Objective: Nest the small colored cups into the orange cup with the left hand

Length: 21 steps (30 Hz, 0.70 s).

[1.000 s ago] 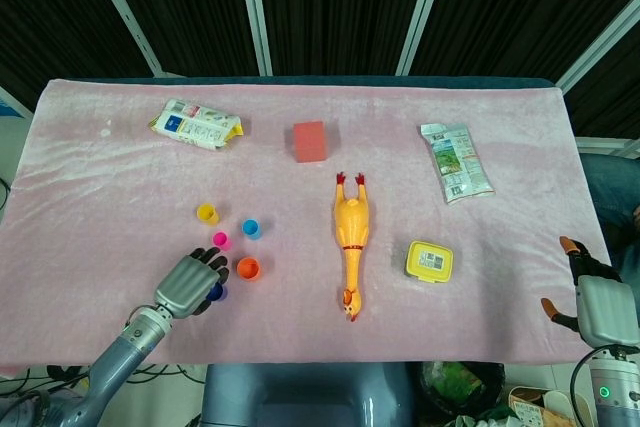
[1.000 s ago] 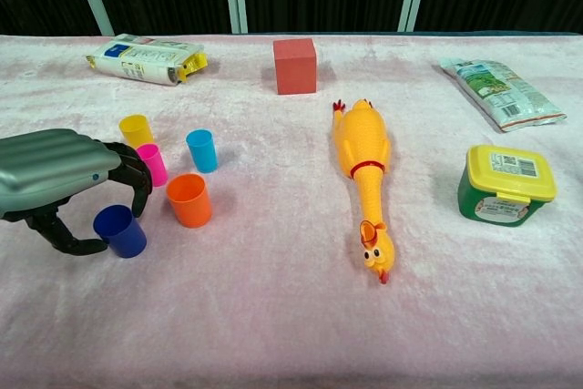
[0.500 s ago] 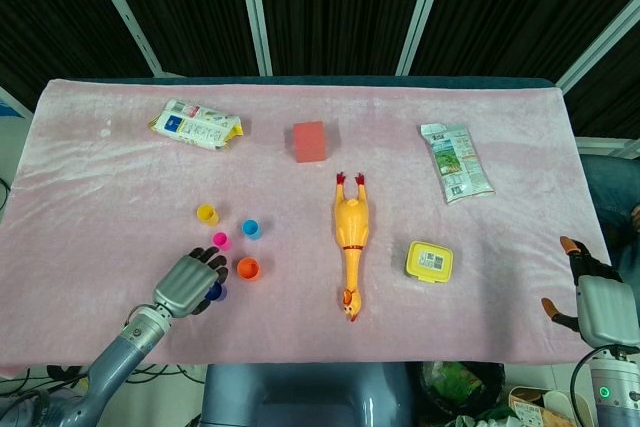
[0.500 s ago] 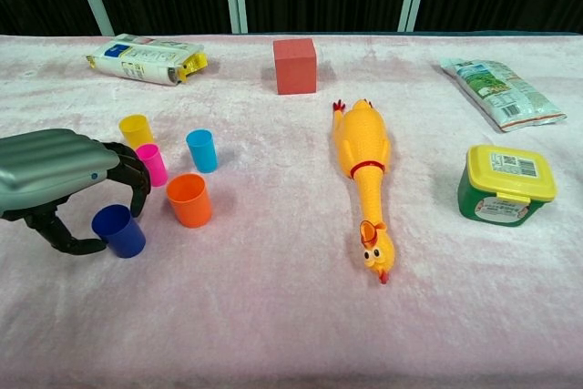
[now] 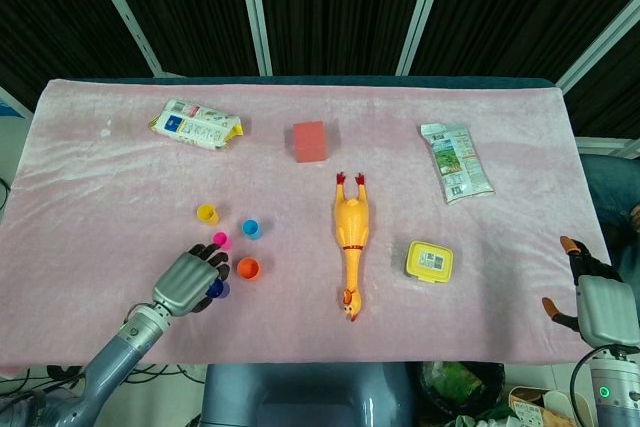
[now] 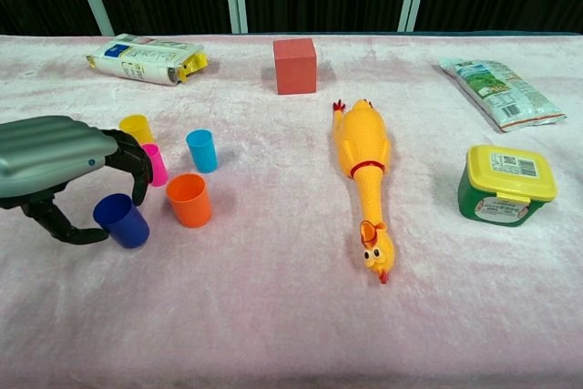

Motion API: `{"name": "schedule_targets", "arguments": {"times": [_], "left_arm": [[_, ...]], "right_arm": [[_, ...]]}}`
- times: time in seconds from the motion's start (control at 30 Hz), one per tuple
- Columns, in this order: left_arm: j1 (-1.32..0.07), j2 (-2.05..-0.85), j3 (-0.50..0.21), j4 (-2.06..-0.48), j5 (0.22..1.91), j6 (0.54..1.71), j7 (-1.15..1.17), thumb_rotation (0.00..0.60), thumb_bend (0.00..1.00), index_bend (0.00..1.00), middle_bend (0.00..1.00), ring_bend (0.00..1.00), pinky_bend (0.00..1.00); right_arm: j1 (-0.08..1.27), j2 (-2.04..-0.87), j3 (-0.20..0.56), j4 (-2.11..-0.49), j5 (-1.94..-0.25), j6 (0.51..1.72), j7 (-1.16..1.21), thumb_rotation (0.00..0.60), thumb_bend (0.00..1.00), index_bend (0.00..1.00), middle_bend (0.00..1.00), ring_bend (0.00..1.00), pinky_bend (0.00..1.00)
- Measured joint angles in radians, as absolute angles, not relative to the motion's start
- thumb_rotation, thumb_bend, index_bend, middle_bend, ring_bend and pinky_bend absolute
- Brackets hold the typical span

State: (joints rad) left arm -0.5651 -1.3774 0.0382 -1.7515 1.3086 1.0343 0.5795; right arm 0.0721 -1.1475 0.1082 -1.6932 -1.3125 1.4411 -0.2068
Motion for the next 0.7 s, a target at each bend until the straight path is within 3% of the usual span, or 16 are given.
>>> {"name": "schedule_targets", "arguments": {"times": [0.27, 0.43, 0.7], "left_arm": [[-0.577, -1.247, -0.007, -1.913, 1.349, 1.064, 0.508, 0.600, 0.27, 0.45, 0.25, 0.14, 0.23], [-0.633, -1.180, -0.075, -1.980, 1.296, 1.000, 0.452, 0.600, 0.27, 0.45, 0.25, 0.14, 0.21], [-0.760, -1.168, -0.143, -1.979, 1.102, 0.870, 0.491, 0.600, 0.27, 0.45, 0.25, 0.14, 0.17]], "right_arm": [[0.072, -1.148, 0.108, -1.696, -1.313, 1.441, -0.210, 0.600, 0.15, 0.12, 0.12, 0.25, 0.26], [0.072, -1.148, 0.108, -1.697, -1.309, 1.440, -0.210, 0.600, 0.15, 0.12, 0.12, 0.25, 0.26], [0.072, -1.148, 0.110, -1.696, -1.306, 1.440, -0.208, 0.600, 0.15, 0.12, 0.12, 0.25, 0.26]]}}
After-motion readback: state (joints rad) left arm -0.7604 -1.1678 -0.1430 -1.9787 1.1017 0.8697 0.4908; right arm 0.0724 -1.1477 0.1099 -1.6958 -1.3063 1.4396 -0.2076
